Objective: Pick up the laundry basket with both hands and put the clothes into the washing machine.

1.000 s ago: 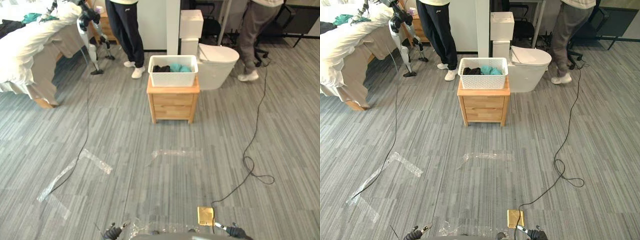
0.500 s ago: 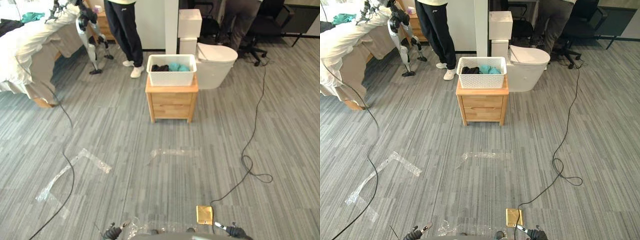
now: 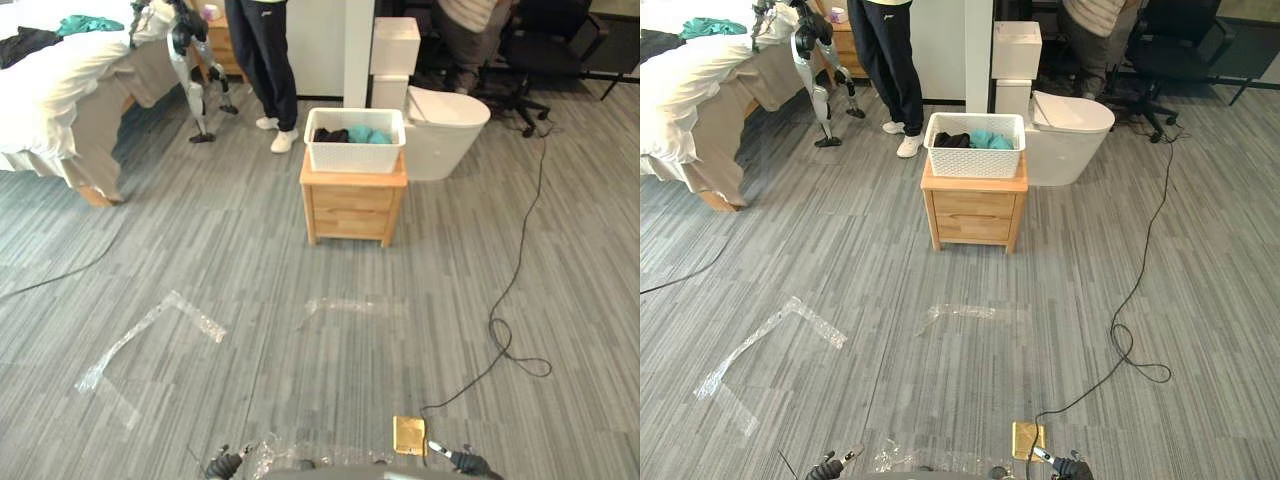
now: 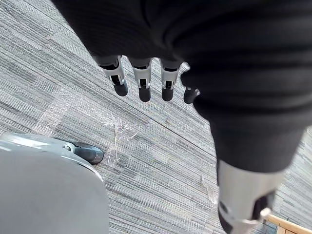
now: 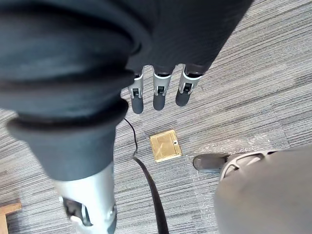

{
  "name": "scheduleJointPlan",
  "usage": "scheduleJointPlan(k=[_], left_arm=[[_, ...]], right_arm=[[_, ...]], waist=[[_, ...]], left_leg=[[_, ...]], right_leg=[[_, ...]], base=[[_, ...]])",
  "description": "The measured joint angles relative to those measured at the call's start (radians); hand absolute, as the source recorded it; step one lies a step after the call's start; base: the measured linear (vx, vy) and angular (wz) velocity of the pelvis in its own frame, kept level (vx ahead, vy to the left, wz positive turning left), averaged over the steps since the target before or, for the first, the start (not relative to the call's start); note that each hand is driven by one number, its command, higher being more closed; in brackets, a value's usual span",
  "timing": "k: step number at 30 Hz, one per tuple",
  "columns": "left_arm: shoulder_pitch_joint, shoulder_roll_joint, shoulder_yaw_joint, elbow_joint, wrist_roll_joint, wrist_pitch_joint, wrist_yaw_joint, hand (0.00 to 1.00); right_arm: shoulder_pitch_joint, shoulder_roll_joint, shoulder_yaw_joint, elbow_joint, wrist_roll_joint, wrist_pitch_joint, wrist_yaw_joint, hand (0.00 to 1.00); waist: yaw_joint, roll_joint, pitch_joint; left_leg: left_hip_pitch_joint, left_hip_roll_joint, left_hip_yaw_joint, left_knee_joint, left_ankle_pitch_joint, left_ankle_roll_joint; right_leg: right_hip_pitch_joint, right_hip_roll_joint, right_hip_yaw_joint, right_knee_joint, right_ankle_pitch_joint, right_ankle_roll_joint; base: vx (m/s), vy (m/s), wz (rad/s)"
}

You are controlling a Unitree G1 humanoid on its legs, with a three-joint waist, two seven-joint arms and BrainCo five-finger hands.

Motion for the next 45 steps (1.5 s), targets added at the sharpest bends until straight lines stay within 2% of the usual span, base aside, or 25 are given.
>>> scheduleJointPlan(k=[5,7,10,11,13,15,17,19,21,22,25,28,30,32,33,35,36,37,38,39,40,41,42,43,45], left_arm=[[-0.003,0.002,0.032,-0.004,-0.012,0.000,-0.002,0.00],[-0.019,0.011,0.036,-0.011,-0.020,0.000,-0.001,0.00],[-0.014,0.001,0.034,-0.012,-0.022,0.002,-0.002,0.00],[-0.003,-0.009,0.035,-0.010,-0.023,0.004,-0.002,0.00],[-0.001,-0.011,0.036,-0.010,-0.027,0.004,-0.002,0.00],[0.002,-0.009,0.039,-0.009,-0.029,0.004,-0.001,0.00],[0.008,-0.015,0.040,-0.005,-0.031,0.004,-0.004,0.00],[0.019,-0.010,0.050,-0.008,-0.035,0.003,-0.006,0.00],[0.016,-0.010,0.073,0.002,-0.035,0.004,-0.007,0.00],[0.020,-0.006,0.071,0.003,-0.038,0.004,-0.008,0.00],[0.013,0.005,0.053,-0.007,-0.040,0.004,-0.008,0.00],[-0.023,0.010,0.028,-0.011,-0.040,0.003,-0.008,0.00],[-0.042,0.008,0.026,-0.029,-0.040,0.002,-0.008,0.00],[-0.054,0.007,0.016,-0.032,-0.039,0.000,-0.006,0.00],[-0.054,0.007,0.012,-0.031,-0.037,-0.001,-0.005,0.00],[-0.041,0.018,0.009,-0.028,-0.034,-0.001,-0.004,0.00],[-0.025,0.031,0.012,-0.026,-0.034,0.000,-0.004,0.00],[-0.025,0.028,0.019,-0.026,-0.033,0.000,-0.004,0.00],[-0.028,0.003,0.021,-0.024,-0.033,0.000,-0.006,0.00],[-0.036,-0.011,0.022,-0.024,-0.034,-0.001,-0.006,0.00],[-0.039,-0.017,0.024,-0.024,-0.034,-0.002,-0.007,0.00],[-0.041,-0.025,0.042,-0.023,-0.039,-0.002,-0.007,0.00],[-0.037,-0.027,0.055,-0.023,-0.041,-0.001,-0.007,0.00],[-0.035,-0.030,0.063,-0.023,-0.045,-0.001,-0.007,0.00],[-0.026,-0.025,0.070,-0.030,-0.059,-0.001,-0.007,0.00]], right_arm=[[-0.018,0.024,-0.008,-0.001,0.013,-0.002,0.000,0.00],[-0.029,0.020,0.005,0.000,0.018,-0.003,0.000,0.00],[-0.032,-0.002,0.016,0.000,0.032,-0.003,-0.001,0.00],[-0.035,-0.018,0.031,0.000,0.033,-0.002,-0.003,0.00],[-0.047,-0.028,0.033,0.000,0.034,0.000,-0.009,0.00],[-0.063,-0.031,0.030,0.000,0.035,0.000,-0.021,0.00],[-0.054,-0.034,0.030,0.002,0.036,0.000,-0.022,0.00],[-0.040,-0.017,0.020,0.001,0.036,0.000,-0.021,0.00],[-0.023,0.003,-0.021,-0.001,0.046,-0.002,-0.017,0.00],[-0.032,0.005,-0.032,-0.008,0.063,-0.006,-0.016,0.00],[-0.032,0.008,-0.027,-0.014,0.070,-0.008,-0.005,0.00],[-0.038,0.011,0.011,-0.046,0.076,-0.011,0.005,0.00],[-0.049,0.014,0.012,-0.080,0.082,-0.012,0.004,0.00],[-0.055,0.014,0.012,-0.108,0.102,-0.014,0.001,0.00],[-0.048,0.015,0.012,-0.125,0.112,-0.015,0.001,0.00],[-0.034,0.016,0.010,-0.139,0.118,-0.015,-0.002,0.00],[-0.010,0.017,0.008,-0.156,0.121,-0.015,-0.003,0.00],[-0.004,0.014,0.003,-0.159,0.122,-0.017,-0.005,0.00],[0.000,0.000,-0.009,-0.158,0.128,-0.020,-0.012,0.00],[-0.012,-0.001,-0.026,-0.159,0.131,-0.026,-0.020,0.00],[-0.013,-0.001,-0.033,-0.159,0.134,-0.027,-0.020,0.00],[-0.012,-0.001,-0.038,-0.158,0.149,-0.027,-0.021,0.00],[-0.008,-0.004,-0.037,-0.158,0.154,-0.027,-0.022,0.00],[-0.003,-0.007,-0.036,-0.159,0.162,-0.028,-0.023,0.00],[-0.013,-0.017,-0.037,-0.159,0.200,-0.033,-0.044,0.00]], waist=[[0.000,-0.011,0.013],[0.004,-0.012,0.048],[0.029,0.011,0.064],[0.028,0.026,0.068],[0.028,0.032,0.072],[0.043,0.022,0.079],[0.062,0.025,0.076],[0.065,0.006,0.065],[0.059,-0.016,0.063],[0.056,-0.019,0.063],[0.050,-0.020,0.067],[0.045,-0.008,0.070],[0.030,-0.003,0.072],[0.016,0.011,0.080],[0.015,0.012,0.081],[0.005,-0.015,0.076],[-0.003,-0.036,0.067],[-0.004,-0.043,0.058],[-0.002,0.005,0.052],[-0.005,0.025,0.051],[-0.004,0.032,0.049],[-0.005,0.040,0.049],[-0.005,0.049,0.053],[-0.004,0.047,0.060],[0.009,0.048,0.074]], left_leg=[[-0.066,-0.002,-0.013,0.137,-0.049,-0.021],[-0.206,0.019,0.010,0.446,-0.101,-0.042],[-0.354,0.095,0.098,0.728,-0.103,-0.045],[-0.390,0.112,0.121,0.747,-0.124,-0.017],[-0.437,0.110,0.130,0.638,-0.127,-0.011],[-0.444,0.077,0.078,0.367,-0.087,-0.050],[-0.420,0.077,0.043,0.273,-0.006,-0.054],[-0.430,0.023,0.015,0.367,-0.020,0.025],[-0.415,-0.013,0.027,0.472,-0.133,0.068],[-0.352,-0.025,0.043,0.472,-0.162,0.094],[-0.207,-0.037,0.051,0.423,-0.189,0.105],[-0.019,-0.024,0.043,0.285,-0.194,0.090],[0.020,-0.003,0.044,0.266,-0.213,0.057],[0.064,0.032,0.051,0.250,-0.232,0.025],[0.105,0.050,0.060,0.235,-0.247,0.000],[0.174,0.050,0.058,0.219,-0.273,-0.046],[0.222,0.051,0.045,0.221,-0.289,-0.072],[0.241,0.065,0.039,0.225,-0.288,-0.073],[0.242,0.112,0.027,0.258,-0.271,-0.103],[0.221,0.145,0.017,0.321,-0.221,-0.140],[0.203,0.157,0.006,0.372,-0.189,-0.134],[0.135,0.185,-0.024,0.532,-0.091,-0.079],[0.055,0.230,-0.028,0.731,0.091,-0.055],[0.009,0.264,-0.027,0.839,0.149,-0.044],[-0.184,0.366,0.037,1.196,0.007,0.046]], right_leg=[[0.000,-0.013,-0.023,0.025,-0.022,-0.034],[-0.003,-0.023,-0.037,0.063,-0.068,-0.067],[0.001,-0.010,-0.029,0.081,-0.086,-0.081],[-0.002,-0.012,-0.024,0.088,-0.093,-0.076],[-0.023,-0.033,-0.009,0.098,-0.097,-0.068],[-0.040,-0.071,0.029,0.107,-0.112,-0.039],[-0.025,-0.087,0.057,0.109,-0.136,0.000],[0.011,-0.132,0.057,0.123,-0.175,0.053],[-0.045,-0.211,0.065,0.386,-0.234,0.100],[-0.165,-0.272,0.090,0.713,-0.213,0.079],[-0.274,-0.310,0.076,1.086,-0.208,0.068],[-0.337,-0.269,-0.075,0.968,-0.260,-0.012],[-0.399,-0.236,-0.103,0.773,-0.258,-0.021],[-0.462,-0.194,-0.065,0.559,-0.172,-0.025],[-0.488,-0.164,-0.022,0.403,-0.071,-0.014],[-0.501,-0.158,0.036,0.246,0.052,-0.018],[-0.503,-0.153,0.074,0.242,0.159,-0.075],[-0.504,-0.150,0.090,0.272,0.230,-0.096],[-0.526,-0.111,0.080,0.365,0.201,-0.112],[-0.531,-0.089,0.068,0.419,0.142,-0.118],[-0.523,-0.078,0.063,0.434,0.114,-0.121],[-0.484,-0.049,0.052,0.441,0.065,-0.125],[-0.406,-0.023,0.036,0.396,0.034,-0.132],[-0.358,-0.002,0.028,0.359,0.027,-0.139],[-0.200,0.061,0.033,0.251,-0.009,-0.174]], base=[[-0.04,0.001,0.17],[-0.12,-0.001,0.34],[-0.05,0.048,-0.01],[0.06,0.115,-0.07],[0.13,0.175,-0.17],[0.22,0.234,-0.47],[0.28,0.260,-0.42],[0.44,0.291,-0.17],[0.54,0.293,-0.10],[0.47,0.258,-0.07],[0.55,0.186,0.04],[0.47,0.054,-0.04],[0.48,-0.034,0.07],[0.54,-0.099,0.04],[0.40,-0.115,-0.08],[0.55,-0.217,-0.03],[0.62,-0.271,0.06],[0.66,-0.289,-0.02],[0.64,-0.306,-0.12],[0.62,-0.321,-0.17],[0.61,-0.360,-0.08],[0.62,-0.369,-0.01],[0.62,-0.330,0.07],[0.59,-0.268,0.09],[0.63,-0.273,-0.06]])
